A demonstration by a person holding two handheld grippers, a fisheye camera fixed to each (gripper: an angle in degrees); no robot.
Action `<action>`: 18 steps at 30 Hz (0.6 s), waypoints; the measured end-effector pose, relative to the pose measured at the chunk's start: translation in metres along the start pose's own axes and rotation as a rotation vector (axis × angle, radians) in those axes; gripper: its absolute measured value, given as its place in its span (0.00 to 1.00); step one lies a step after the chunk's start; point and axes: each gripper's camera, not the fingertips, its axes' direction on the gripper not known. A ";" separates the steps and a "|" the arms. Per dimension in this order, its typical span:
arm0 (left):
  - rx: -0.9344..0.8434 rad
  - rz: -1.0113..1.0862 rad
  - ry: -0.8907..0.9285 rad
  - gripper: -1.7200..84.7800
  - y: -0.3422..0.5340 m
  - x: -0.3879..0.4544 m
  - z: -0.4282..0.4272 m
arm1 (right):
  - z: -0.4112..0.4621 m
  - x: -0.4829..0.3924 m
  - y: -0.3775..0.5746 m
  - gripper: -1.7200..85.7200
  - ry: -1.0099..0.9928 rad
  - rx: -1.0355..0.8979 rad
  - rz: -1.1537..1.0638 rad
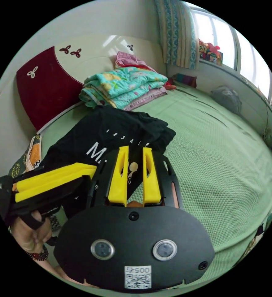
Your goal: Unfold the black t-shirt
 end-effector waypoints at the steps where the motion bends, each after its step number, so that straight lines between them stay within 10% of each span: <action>1: -0.001 0.001 0.001 0.06 -0.002 -0.001 0.001 | 0.006 0.002 0.000 0.08 0.000 -0.020 0.017; 18: -0.033 0.026 -0.030 0.04 -0.022 0.011 0.020 | 0.013 0.022 0.011 0.05 -0.108 -0.010 0.110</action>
